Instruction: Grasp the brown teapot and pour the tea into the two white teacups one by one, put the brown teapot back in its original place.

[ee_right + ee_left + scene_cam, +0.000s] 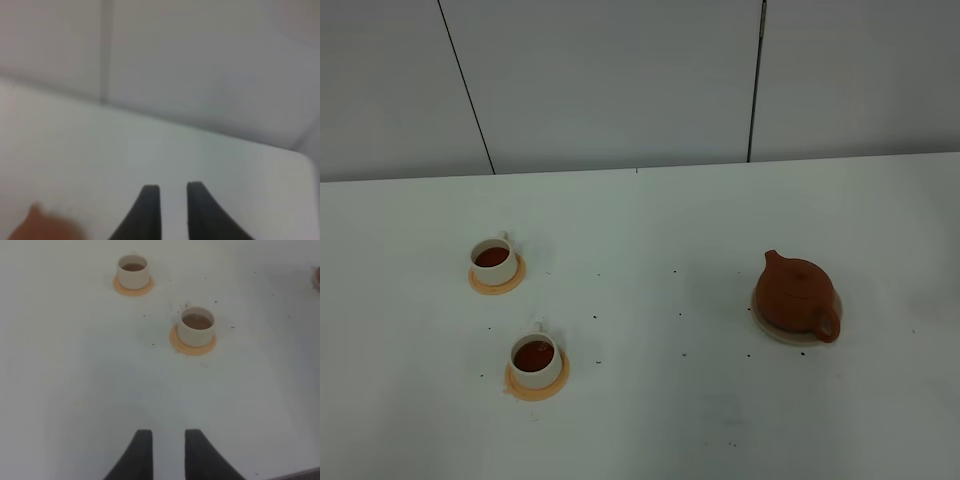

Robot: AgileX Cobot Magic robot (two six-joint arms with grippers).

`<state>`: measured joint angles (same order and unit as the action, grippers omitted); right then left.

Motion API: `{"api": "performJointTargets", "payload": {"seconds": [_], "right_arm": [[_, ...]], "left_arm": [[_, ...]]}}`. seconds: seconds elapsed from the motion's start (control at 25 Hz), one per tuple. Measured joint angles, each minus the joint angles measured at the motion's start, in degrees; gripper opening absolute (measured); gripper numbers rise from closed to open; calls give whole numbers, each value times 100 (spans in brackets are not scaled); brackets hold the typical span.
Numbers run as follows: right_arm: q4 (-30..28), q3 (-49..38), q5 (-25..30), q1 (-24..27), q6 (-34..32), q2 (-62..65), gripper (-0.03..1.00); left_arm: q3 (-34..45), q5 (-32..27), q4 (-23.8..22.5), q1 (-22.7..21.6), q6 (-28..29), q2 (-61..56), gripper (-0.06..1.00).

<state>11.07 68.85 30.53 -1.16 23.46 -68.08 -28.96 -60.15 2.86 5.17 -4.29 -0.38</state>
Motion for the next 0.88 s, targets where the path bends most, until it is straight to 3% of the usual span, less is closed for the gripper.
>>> {"api": "performJointTargets", "payload": {"seconds": [0.16, 0.32, 0.6, 0.88], "right_arm": [[511, 0, 176, 920, 83, 537, 12], [748, 0, 242, 1378, 177, 866, 12], [817, 0, 772, 1664, 73, 1276, 12], [516, 0, 1226, 1675, -238, 2270, 12]], "left_arm": [[0, 0, 0, 0, 0, 0, 23], [0, 0, 0, 0, 0, 0, 23], [0, 0, 0, 0, 0, 0, 23], [0, 0, 0, 0, 0, 0, 23]]}}
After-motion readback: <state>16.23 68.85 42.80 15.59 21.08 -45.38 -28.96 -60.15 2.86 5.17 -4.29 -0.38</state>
